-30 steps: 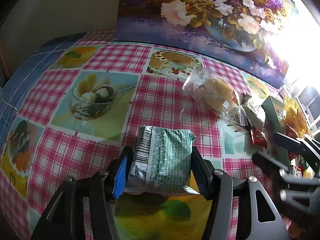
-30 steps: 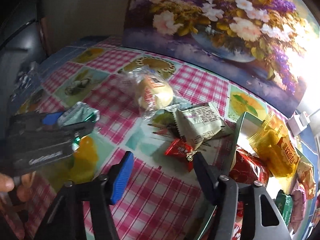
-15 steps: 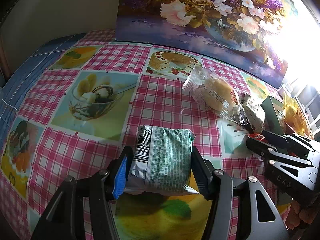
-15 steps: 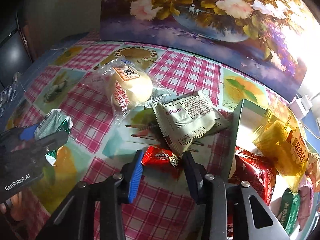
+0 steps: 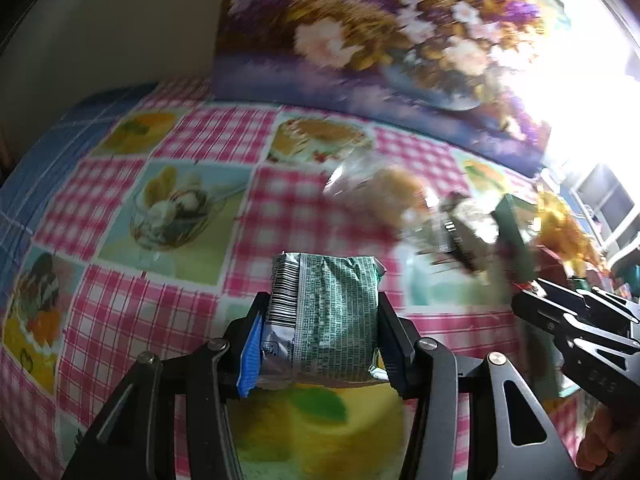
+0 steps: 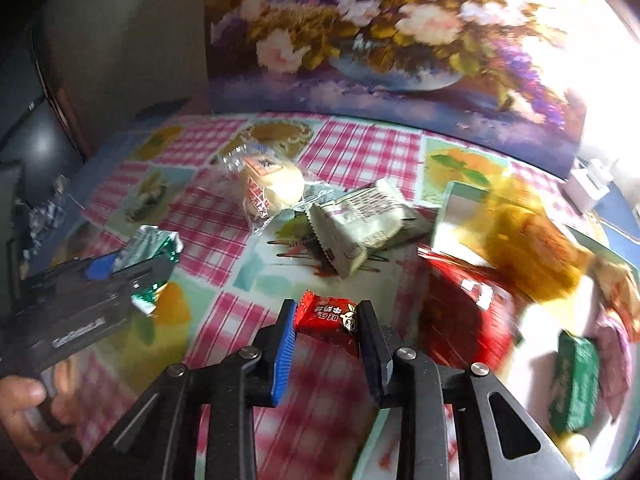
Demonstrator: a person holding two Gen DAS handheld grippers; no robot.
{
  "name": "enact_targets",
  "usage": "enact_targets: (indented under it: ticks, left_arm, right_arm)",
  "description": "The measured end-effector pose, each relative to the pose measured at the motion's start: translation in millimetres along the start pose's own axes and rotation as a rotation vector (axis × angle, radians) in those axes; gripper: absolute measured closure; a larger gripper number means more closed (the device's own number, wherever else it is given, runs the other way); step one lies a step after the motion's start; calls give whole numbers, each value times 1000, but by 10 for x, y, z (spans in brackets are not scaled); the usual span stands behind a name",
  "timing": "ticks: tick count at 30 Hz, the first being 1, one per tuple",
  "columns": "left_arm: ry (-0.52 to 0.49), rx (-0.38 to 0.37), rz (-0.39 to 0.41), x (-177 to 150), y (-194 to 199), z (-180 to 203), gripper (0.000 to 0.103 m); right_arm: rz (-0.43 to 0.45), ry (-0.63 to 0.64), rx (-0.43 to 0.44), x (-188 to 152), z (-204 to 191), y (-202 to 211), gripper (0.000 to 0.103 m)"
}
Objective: Organize snacks
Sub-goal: 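Grasp the small red candy with the right gripper while the left holds the green packet, then carry both snacks over the tray and open both grippers to drop them, then move the left gripper to the wrapped round bun while the right reaches the white packet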
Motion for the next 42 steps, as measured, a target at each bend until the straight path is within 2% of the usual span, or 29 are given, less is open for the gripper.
enact_targets:
  ticks: [4,9,17,22,26,30,31,32,34,36,37,40,41,42]
  left_arm:
    - [-62,-46,36,55,196,283,51]
    - [-189,-151,41,57,334,888,51]
    - [-417,-270,39,5,399,1914,51]
    - [-510,-333,13,-74,340,2429,51]
    - [-551,-363,-12,-152,254,2692,51]
    - [-523,-376,-37,-161,221,2742,46]
    - [-517,-373,-32,-146,225,2723,37]
    - [-510,-371,-27,-129,230,2700,31]
    - [-489,-368,-17,-80,252,2618,31]
    - [-460,-358,-3,-4,259,2519,30]
    - [-448,-349,4,35,256,2464,30]
    - [-398,-311,26,169,240,2211,30]
    - [-378,-295,30,209,220,2126,26]
    - [-340,-267,36,272,191,1987,20]
  right_arm:
    - [55,-26,-4,-66,126,398,71]
    - [81,-64,-115,-263,532,768,71]
    - [57,-174,-245,-632,1241,954,71]
    - [52,-226,-286,-772,1541,999,71]
    - [63,-257,-318,-844,1712,1061,70]
    - [70,-309,-335,-885,1878,1111,68]
    - [70,-318,-331,-892,1899,1114,68]
    - [69,-330,-324,-900,1922,1114,65]
    - [66,-342,-326,-902,1951,1106,60]
    - [66,-355,-322,-906,1953,1103,48]
    - [66,-357,-326,-900,1959,1097,45]
    - [73,-347,-337,-872,1923,1113,43]
    - [74,-340,-332,-844,1899,1105,40]
    - [76,-333,-325,-815,1868,1093,34]
Point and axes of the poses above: each gripper's, at about its wrist camera, not at the fingertips, and y roughly against the way its jaws point, z to its right, x to its top, the point moved 9 cm from there along -y, roughly the way its jaws point, and after that the axes turned 4 degrees about x, right-handed, at the moved point
